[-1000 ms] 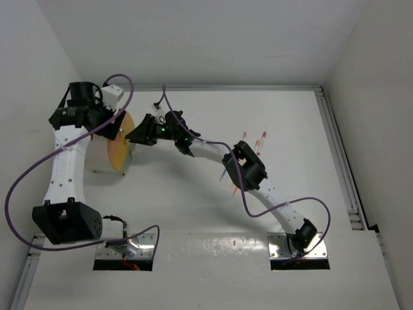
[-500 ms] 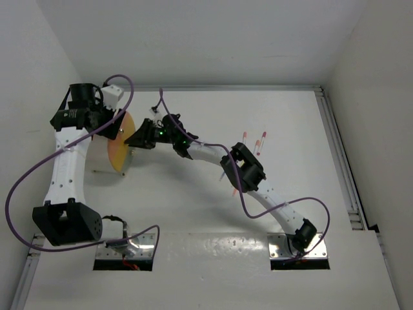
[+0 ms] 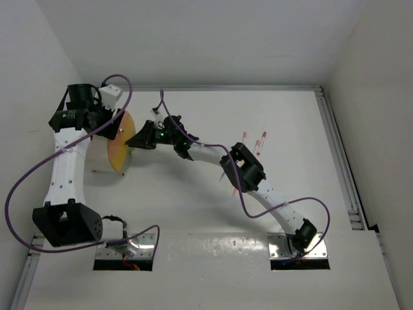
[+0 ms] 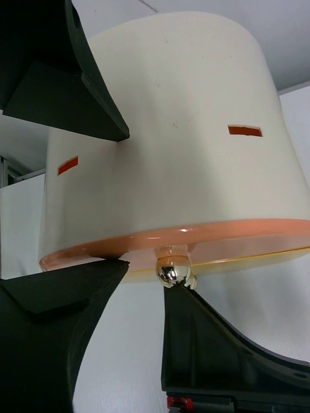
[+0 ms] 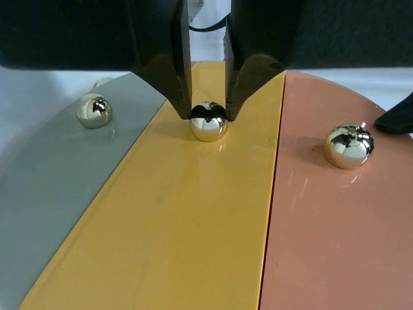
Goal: Sort the stationery into containers
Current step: Open the drawer in the storage box.
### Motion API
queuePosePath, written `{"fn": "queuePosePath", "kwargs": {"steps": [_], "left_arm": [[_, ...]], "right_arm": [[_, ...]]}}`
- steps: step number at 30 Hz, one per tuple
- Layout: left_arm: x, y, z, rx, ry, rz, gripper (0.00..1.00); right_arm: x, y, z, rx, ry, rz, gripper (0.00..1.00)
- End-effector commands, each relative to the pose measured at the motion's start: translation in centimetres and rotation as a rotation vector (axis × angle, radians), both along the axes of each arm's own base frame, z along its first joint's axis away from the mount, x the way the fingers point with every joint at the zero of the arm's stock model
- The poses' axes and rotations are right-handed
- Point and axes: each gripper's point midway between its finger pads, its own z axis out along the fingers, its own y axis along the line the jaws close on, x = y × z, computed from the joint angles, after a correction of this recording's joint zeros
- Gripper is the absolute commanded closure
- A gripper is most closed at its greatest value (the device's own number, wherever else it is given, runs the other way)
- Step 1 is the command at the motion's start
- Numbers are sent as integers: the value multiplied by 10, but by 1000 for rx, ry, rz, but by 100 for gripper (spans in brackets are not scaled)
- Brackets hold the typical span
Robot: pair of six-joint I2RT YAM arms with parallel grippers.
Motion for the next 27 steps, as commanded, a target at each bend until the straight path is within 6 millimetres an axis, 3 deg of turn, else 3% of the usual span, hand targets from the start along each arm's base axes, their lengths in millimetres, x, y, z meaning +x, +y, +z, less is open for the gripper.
{"fn": "queuePosePath", "kwargs": {"steps": [1,15,27], "left_arm": [[-6,7,-9,-20,30,38,21],[0,7,-9,-35,31,49,21],[4,5,-9,-51,33,57,21]], "right_arm": [[1,-7,38,76,-73,10,100],[13,-57,53,71,-62,1,100],[-3,-90,48,38,-45,30,100]]}}
